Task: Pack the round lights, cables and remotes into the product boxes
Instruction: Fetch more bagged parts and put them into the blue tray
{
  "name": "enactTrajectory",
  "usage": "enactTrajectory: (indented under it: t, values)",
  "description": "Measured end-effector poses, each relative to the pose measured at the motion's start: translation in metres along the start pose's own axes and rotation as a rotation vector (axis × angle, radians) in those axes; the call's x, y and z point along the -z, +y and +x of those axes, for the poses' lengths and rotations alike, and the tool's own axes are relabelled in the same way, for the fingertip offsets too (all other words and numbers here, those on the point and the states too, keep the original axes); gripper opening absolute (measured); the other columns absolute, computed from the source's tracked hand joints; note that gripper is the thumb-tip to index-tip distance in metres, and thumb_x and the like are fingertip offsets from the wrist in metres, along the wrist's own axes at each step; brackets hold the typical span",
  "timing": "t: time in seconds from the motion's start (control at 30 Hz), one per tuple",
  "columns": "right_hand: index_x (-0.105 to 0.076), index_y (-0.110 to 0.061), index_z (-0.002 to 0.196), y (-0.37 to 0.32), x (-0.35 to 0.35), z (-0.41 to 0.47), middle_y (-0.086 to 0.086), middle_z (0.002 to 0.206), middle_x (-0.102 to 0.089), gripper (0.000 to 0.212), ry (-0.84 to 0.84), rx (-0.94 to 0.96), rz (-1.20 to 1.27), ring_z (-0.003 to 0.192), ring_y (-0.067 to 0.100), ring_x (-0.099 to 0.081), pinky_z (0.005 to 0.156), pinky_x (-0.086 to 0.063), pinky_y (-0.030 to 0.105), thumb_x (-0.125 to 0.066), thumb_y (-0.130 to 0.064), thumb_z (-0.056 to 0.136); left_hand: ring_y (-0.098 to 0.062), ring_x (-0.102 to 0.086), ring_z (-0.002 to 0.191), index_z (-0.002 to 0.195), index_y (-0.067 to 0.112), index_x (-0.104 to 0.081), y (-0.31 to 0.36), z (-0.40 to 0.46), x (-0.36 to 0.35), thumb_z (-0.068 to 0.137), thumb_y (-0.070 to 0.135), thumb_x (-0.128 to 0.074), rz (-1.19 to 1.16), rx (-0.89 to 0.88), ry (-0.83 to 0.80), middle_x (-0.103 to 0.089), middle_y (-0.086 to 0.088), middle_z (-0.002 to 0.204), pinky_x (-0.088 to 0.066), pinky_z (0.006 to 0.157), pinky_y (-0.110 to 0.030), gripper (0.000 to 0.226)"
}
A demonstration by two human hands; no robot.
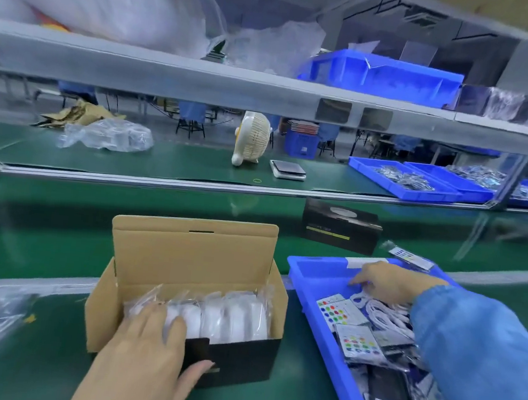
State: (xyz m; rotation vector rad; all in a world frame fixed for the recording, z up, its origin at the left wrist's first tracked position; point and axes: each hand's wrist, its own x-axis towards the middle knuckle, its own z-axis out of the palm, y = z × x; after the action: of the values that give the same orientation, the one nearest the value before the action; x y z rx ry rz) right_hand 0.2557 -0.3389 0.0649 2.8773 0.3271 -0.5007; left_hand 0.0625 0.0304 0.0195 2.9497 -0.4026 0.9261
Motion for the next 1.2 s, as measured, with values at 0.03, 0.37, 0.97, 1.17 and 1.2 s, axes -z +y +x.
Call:
enactTrajectory:
  t: [0.03,0.37,0.97,1.17,1.2]
  values:
    - [-0.058,-0.033,0.131,0.005,0.004,0.001,-0.004,0.126,-0.057,0.044,-0.029,-0.007,-0.019,0.120,0.018,-0.051,0.102,-0.040,0.029,-0.046,-0.018,0.092,-0.037,-0.073,0.075,0.068,0.002,-0.070,0.001,-0.001,-0.002,0.099,0.058,-0.009,0.021,-0.009,0.035,-0.068,-0.020,0.076,-0.055,0.048,-0.036,0.089]
    - [-0.064,-0.031,0.093,-0.026,0.053,-0.053,-0.002,0.089,-0.072,0.006,0.527,0.247,0.613,0.082,0.015,-0.069,0.081,-0.055,0.027,-0.060,-0.035,0.093,-0.041,-0.071,0.095,0.091,0.000,-0.077,0.007,-0.007,-0.004,0.068,0.060,-0.077,0.140,0.035,0.062,-0.072,-0.026,0.097,-0.060,0.069,-0.050,0.064]
    - [-0.065,-0.012,0.099,-0.306,0.040,-0.089,0.004,0.106,-0.055,0.032,0.562,0.934,0.070,0.098,0.026,-0.051,0.088,-0.045,0.039,-0.045,-0.036,0.098,-0.029,-0.058,0.095,0.089,0.004,-0.068,-0.037,-0.025,0.037,0.091,-0.006,-0.047,-0.575,0.083,0.650,-0.065,-0.015,0.097,-0.044,0.089,-0.034,0.024]
    - [-0.069,-0.018,0.113,-0.246,0.051,-0.105,-0.010,0.116,-0.068,0.024,0.707,1.045,0.312,0.118,0.008,-0.056,0.109,-0.038,0.030,-0.052,-0.025,0.098,-0.007,-0.064,0.107,0.105,0.035,-0.065,-0.077,-0.006,0.044,0.096,0.017,-0.060,-1.190,0.798,0.418,-0.070,0.010,0.110,-0.048,0.099,-0.039,0.021]
    - [-0.070,-0.020,0.107,-0.222,0.053,-0.104,-0.011,0.109,-0.069,0.020,0.899,0.943,0.525,0.107,0.007,-0.062,0.097,-0.046,0.024,-0.054,-0.019,0.097,-0.008,-0.064,0.109,0.113,0.035,-0.063,-0.083,-0.001,0.038,0.095,0.024,-0.064,-1.338,0.901,0.193,-0.070,0.009,0.114,-0.047,0.103,-0.041,0.021]
